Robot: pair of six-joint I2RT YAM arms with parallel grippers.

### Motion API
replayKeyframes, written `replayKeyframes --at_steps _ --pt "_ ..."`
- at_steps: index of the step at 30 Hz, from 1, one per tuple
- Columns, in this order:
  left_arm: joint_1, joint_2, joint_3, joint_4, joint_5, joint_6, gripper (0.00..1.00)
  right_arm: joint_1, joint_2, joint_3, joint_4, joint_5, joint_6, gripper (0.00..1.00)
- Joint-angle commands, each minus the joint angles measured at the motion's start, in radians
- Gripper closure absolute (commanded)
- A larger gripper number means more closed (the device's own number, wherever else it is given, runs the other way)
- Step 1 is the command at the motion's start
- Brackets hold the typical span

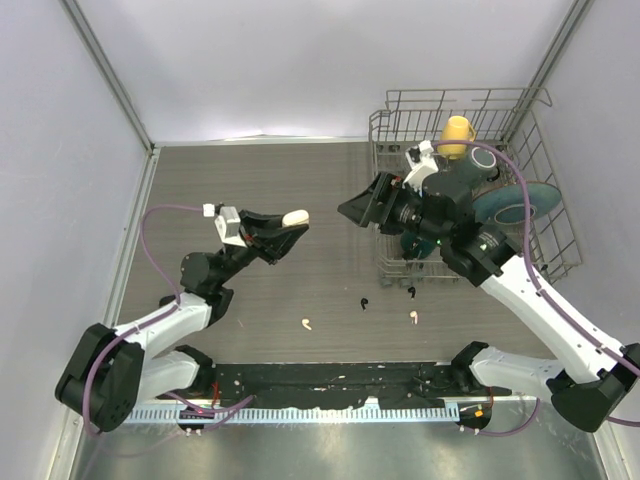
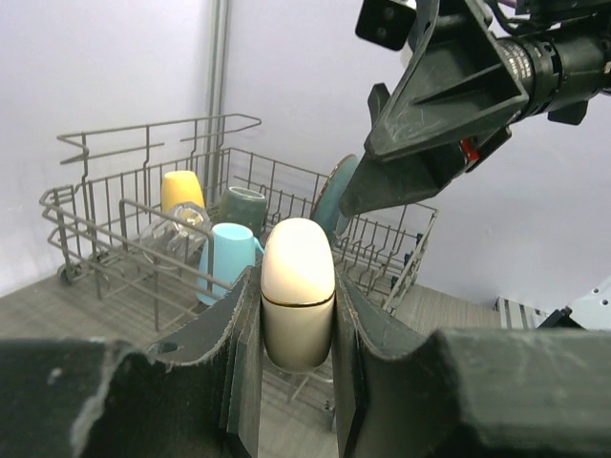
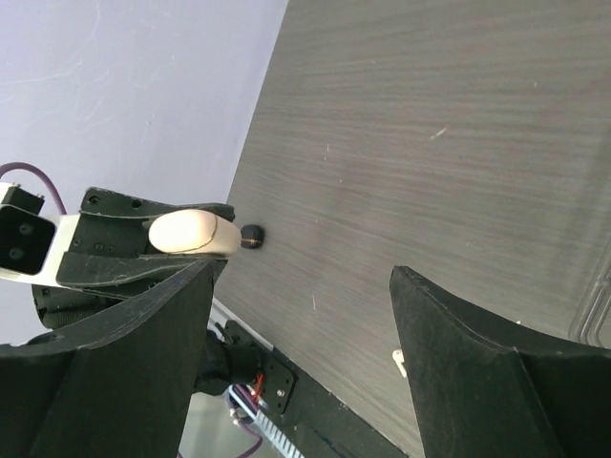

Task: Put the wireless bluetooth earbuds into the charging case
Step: Adjust the charging case.

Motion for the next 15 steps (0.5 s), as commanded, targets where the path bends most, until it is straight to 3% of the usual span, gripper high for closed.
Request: replayKeyframes --at_steps 1,4,9,15 --pt "-0.002 0.022 0.079 0.259 0.039 0.028 1.0 -0.006 -0.003 0.095 -0.045 0.08 -0.076 0.18" --pt "0.0 0.051 0.124 0.259 0.051 0.04 1.0 -0.009 -0.017 0.117 -0.047 0.194 -0.096 0.13" --pt "-0.002 0.168 0.272 0.26 0.146 -0.004 1.0 -0.013 -0.095 0.005 -0.059 0.287 -0.031 0.1" --pt "-0.034 0.191 0.198 0.259 0.138 0.073 1.0 -0.016 -0.268 -0.144 -0.073 0.299 -0.032 0.1"
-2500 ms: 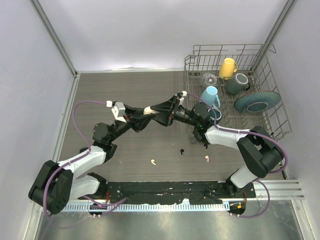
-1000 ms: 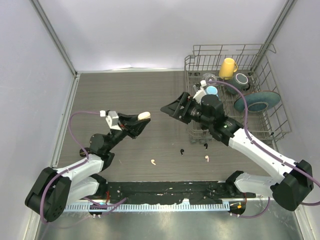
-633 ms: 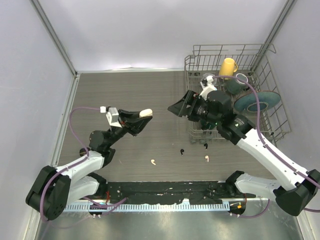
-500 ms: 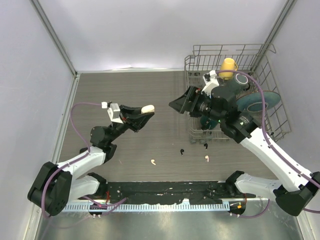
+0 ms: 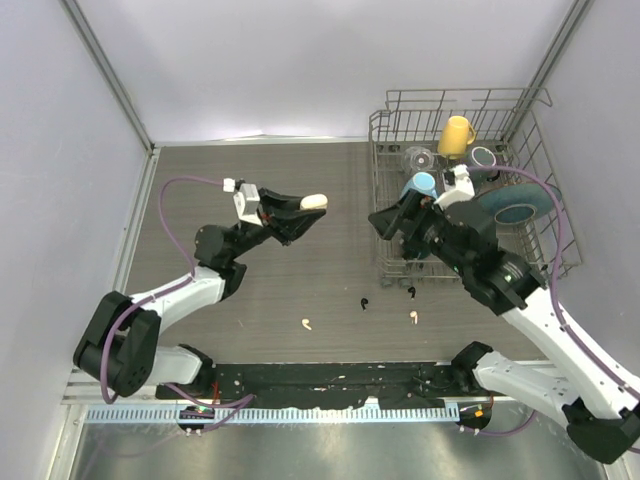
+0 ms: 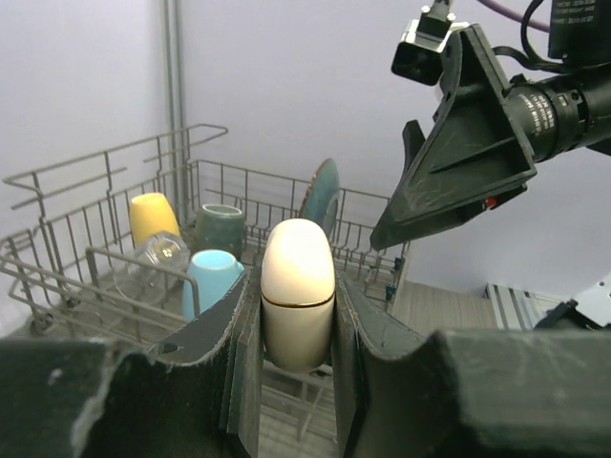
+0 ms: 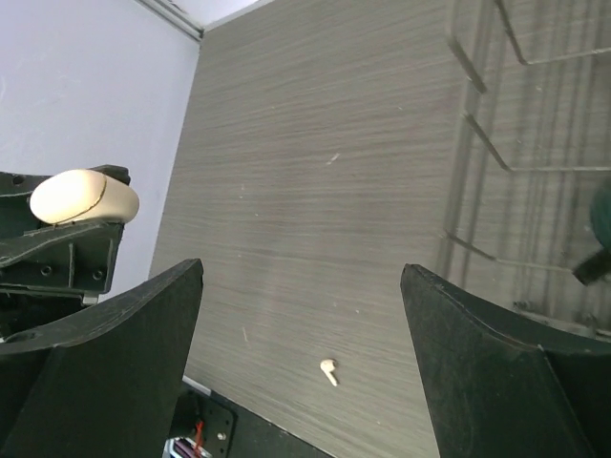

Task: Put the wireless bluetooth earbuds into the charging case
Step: Adjust the charging case.

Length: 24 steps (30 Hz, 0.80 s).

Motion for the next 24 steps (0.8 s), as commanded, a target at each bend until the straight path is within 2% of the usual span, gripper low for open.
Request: replayKeyframes --at_steps 1,5,12,13,15,19,24 --pt "-0.036 -0.026 -0.074 0.25 -0.007 0.084 1.0 -0.007 -0.106 -0.042 -0.02 0.071 -0.011 0.09" --pt "-0.053 -0.102 -0.125 0.252 -0.039 0.087 1.0 -0.01 -0.096 0.021 -0.1 0.064 -0.065 0.07" --pt "-0.056 -0.179 -0.169 0.252 -0.051 0.062 1.0 -0.021 0.037 0.18 -0.121 -0.122 -0.2 0.06" --pt "-0.055 -0.19 -0.174 0.25 -0.047 0.061 1.0 -0.024 0.071 0.202 -0.128 -0.197 -0.214 0.06" --pt "-0.056 -0.199 -0.189 0.25 -0.051 0.062 1.0 -0.03 0.105 0.251 -0.14 -0.246 -0.257 0.06" --pt "-0.055 -0.219 -0.215 0.252 -0.076 0.055 1.0 -0.047 0.16 0.283 -0.148 -0.288 -0.278 0.06" --pt "-0.058 -0.256 -0.229 0.252 -0.094 0.059 1.0 -0.085 0.252 0.32 -0.114 -0.426 -0.255 0.05"
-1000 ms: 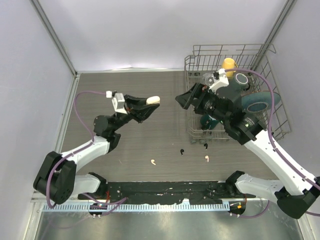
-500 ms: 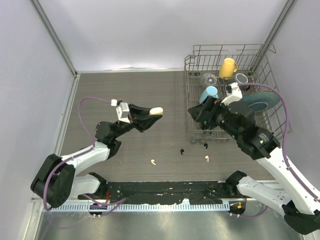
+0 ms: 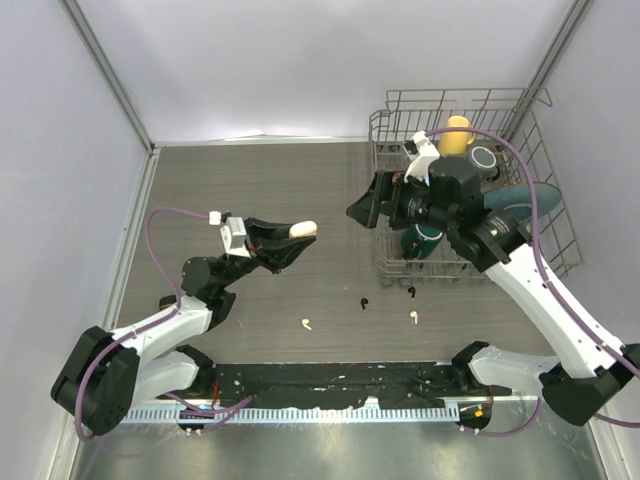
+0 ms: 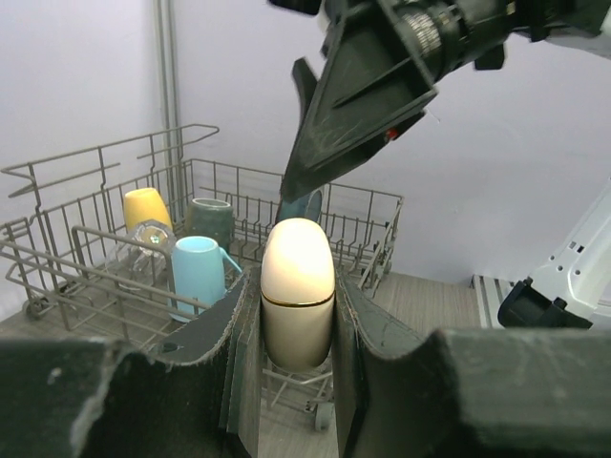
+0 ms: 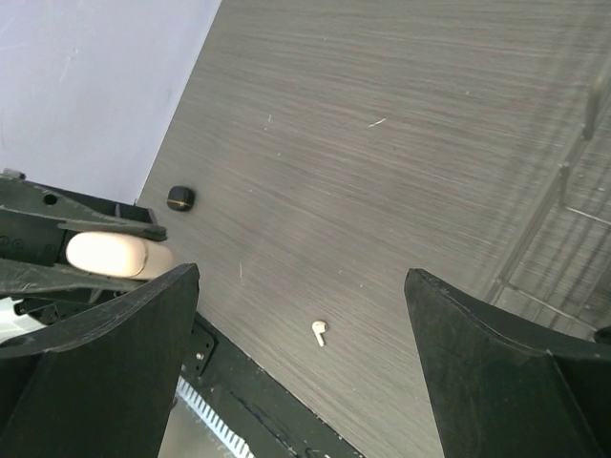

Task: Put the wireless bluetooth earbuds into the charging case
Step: Adjust the charging case.

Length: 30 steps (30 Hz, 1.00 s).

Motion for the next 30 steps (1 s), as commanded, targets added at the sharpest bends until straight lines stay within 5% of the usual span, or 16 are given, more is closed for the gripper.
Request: replayKeyframes --at_steps 1,6,14,30 --pt "-0.005 -0.049 0.004 0.251 -0.051 0.008 1.0 -0.031 0.064 0.07 0.038 -0.152 -0.012 0.06" --pt "-0.007 -0.037 0.041 0.25 -0.049 -0.041 1.0 -0.06 0.118 0.107 0.037 -0.251 -0.017 0.05" --pt "-0.007 -0.009 0.068 0.251 -0.065 -0.073 1.0 -0.069 0.039 -0.071 0.09 -0.376 0.084 0.05" --pt "-0.007 0.011 0.079 0.251 -0.063 -0.068 1.0 -0.069 -0.048 -0.111 0.134 -0.356 0.146 0.09"
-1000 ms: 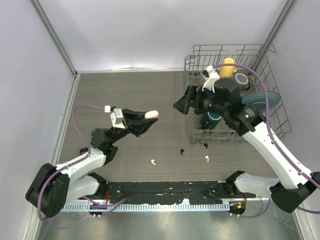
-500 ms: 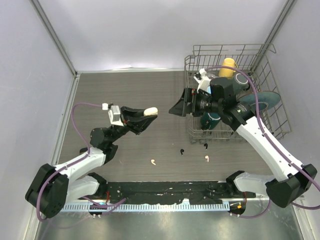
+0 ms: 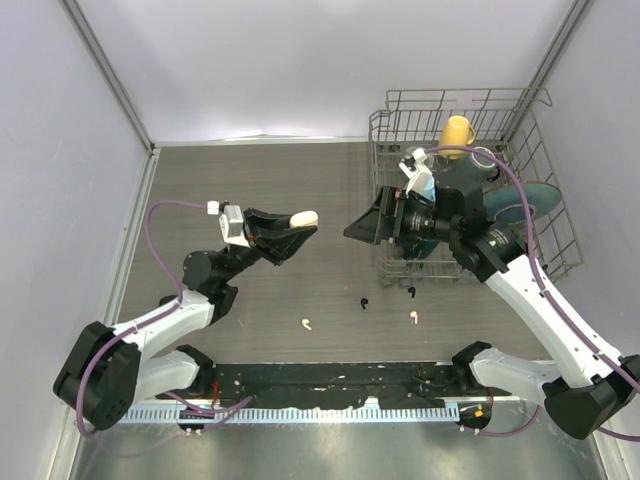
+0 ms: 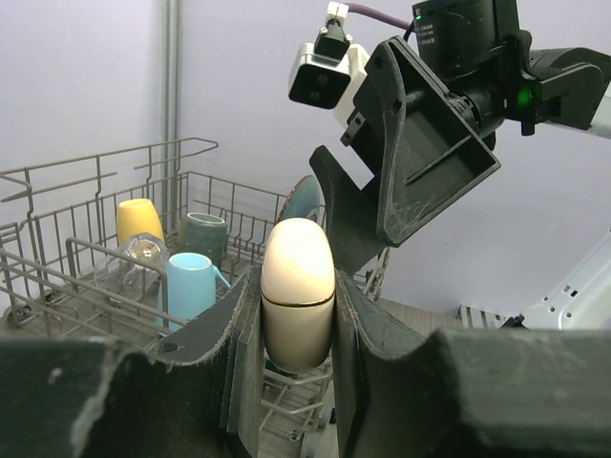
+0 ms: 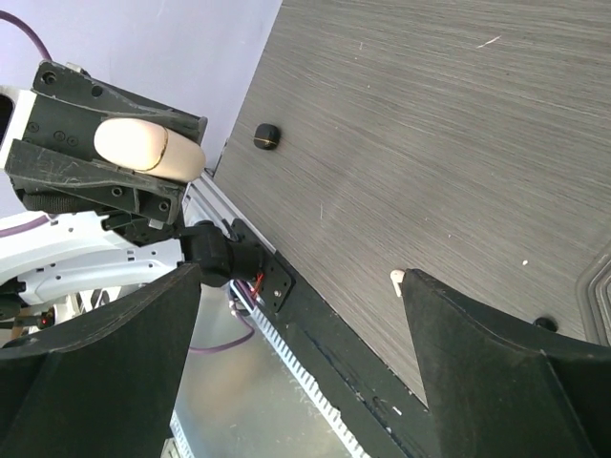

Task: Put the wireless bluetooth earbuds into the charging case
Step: Adjust the charging case, then open the charging case.

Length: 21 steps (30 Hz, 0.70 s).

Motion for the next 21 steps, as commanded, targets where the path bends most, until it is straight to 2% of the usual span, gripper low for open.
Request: replayKeyframes --at_steps 1,6,10,21 --pt "-0.003 -0.001 0.025 0.25 -0.016 0.016 1.0 -0.001 0.009 0.054 0.047 -0.014 0.018 0.1" --pt "-0.003 0.039 0.049 0.248 0.013 -0.016 1.0 -0.001 0.009 0.074 0.063 0.013 0.007 0.11" --pt "-0.009 0.08 0.092 0.248 0.069 -0.044 1.0 -0.001 0.052 0.129 0.047 -0.016 -0.028 0.11" --pt "-0.067 0.183 0.143 0.248 0.099 -0.041 1.0 -0.001 0.115 0.096 0.103 -0.134 -0.071 0.12"
